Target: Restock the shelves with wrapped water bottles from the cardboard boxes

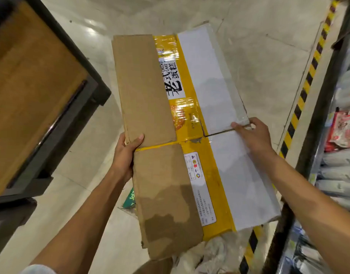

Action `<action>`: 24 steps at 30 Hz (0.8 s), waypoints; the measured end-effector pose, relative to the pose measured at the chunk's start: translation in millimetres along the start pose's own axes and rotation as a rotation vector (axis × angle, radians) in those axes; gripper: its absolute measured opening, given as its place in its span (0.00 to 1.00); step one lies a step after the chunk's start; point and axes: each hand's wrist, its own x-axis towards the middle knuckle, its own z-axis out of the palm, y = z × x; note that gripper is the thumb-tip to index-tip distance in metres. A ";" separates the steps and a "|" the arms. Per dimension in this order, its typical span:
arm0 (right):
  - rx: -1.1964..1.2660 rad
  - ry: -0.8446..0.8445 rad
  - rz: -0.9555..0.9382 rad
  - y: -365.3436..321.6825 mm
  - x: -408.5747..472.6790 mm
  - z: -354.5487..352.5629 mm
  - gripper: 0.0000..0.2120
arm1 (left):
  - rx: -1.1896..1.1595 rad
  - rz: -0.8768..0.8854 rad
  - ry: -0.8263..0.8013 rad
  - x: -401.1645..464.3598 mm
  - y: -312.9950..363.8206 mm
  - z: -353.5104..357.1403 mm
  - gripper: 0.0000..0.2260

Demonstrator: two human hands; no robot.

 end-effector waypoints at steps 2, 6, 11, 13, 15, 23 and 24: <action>-0.020 -0.005 0.007 -69.6 -37.2 -24.3 0.20 | -0.035 -0.001 -0.002 -54.7 66.2 0.2 0.21; -0.063 -0.035 0.016 -202.6 -108.3 -68.4 0.22 | -0.061 -0.012 -0.016 -160.8 182.9 -4.7 0.23; -0.130 -0.044 0.015 -330.3 -175.5 -106.0 0.19 | -0.116 -0.003 -0.044 -256.6 288.4 -9.6 0.21; -0.118 -0.063 0.004 -365.7 -191.7 -114.6 0.19 | -0.153 0.003 -0.039 -279.5 321.8 -9.1 0.19; -0.102 -0.072 0.004 -394.5 -198.7 -119.9 0.20 | -0.172 0.016 -0.010 -293.9 348.5 -8.3 0.19; -0.057 -0.064 -0.089 -486.7 -161.5 -121.7 0.17 | -0.205 0.112 -0.008 -276.0 441.3 20.1 0.19; -0.054 -0.067 -0.102 -497.7 -150.9 -119.3 0.16 | -0.205 0.121 -0.005 -266.0 451.8 25.3 0.20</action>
